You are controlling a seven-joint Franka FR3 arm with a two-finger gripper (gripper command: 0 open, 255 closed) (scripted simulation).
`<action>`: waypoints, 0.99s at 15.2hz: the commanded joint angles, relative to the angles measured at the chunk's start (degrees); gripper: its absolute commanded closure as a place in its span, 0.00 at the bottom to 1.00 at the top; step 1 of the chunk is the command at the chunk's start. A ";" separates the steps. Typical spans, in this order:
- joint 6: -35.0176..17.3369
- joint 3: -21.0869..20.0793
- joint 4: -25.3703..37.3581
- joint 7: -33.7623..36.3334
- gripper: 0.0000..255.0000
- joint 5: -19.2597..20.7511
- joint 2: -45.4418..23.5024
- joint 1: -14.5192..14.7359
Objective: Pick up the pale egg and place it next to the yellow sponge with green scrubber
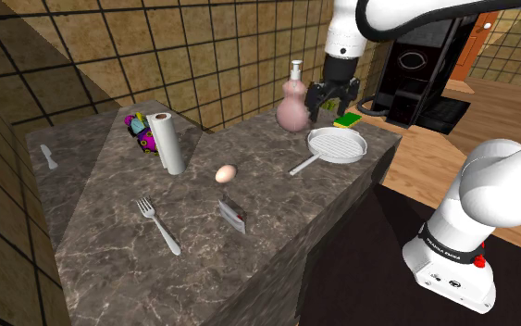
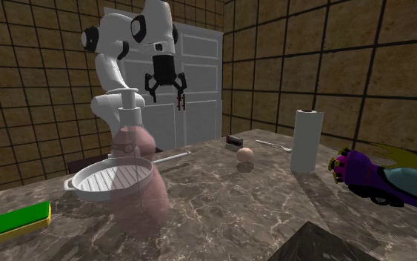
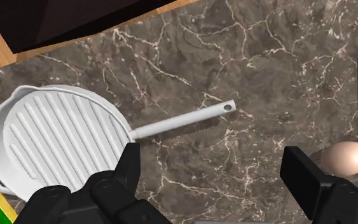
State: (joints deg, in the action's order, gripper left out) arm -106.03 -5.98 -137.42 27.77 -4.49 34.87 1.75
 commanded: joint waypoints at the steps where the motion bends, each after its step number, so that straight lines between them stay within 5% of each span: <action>1: -2.97 -1.80 0.33 3.60 0.00 -1.51 -3.09 0.23; 15: -21.63 -10.82 10.83 25.59 0.00 -4.20 -30.08 0.61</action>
State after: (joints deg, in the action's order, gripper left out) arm -126.55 -16.29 -127.70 51.55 -8.83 6.78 2.26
